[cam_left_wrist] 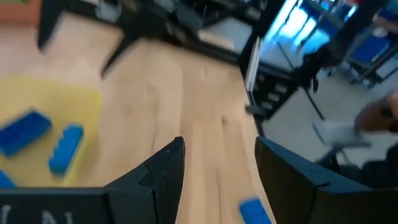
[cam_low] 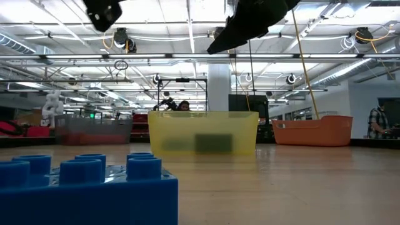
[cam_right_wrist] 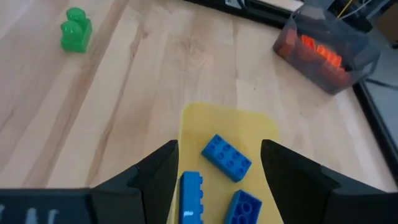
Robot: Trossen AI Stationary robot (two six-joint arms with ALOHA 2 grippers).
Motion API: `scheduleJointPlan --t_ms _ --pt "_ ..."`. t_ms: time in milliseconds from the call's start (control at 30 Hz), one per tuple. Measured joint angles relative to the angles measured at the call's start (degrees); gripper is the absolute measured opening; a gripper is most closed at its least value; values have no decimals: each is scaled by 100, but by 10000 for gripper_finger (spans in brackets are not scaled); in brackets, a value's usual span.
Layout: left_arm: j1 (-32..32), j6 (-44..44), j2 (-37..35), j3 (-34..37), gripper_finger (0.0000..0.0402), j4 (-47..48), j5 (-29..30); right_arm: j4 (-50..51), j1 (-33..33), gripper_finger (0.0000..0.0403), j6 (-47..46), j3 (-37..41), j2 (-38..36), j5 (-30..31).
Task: Sort & place blocks by color
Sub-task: Put the green game piece into the orange bin
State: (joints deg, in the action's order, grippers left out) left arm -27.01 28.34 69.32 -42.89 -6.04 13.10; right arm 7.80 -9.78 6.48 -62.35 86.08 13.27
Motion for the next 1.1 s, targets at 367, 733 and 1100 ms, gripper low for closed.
scheduleJointPlan --t_ms 367,733,1100 --pt "-892 1375 415 -1463 148 4000 286 62 -321 222 -463 447 0 1" --pt "-1226 2624 1586 -1956 150 5384 -972 -110 -352 222 -926 964 0 10" --pt "-1273 2627 2350 -1956 262 5255 -1932 -14 -352 222 -872 964 -183 12"
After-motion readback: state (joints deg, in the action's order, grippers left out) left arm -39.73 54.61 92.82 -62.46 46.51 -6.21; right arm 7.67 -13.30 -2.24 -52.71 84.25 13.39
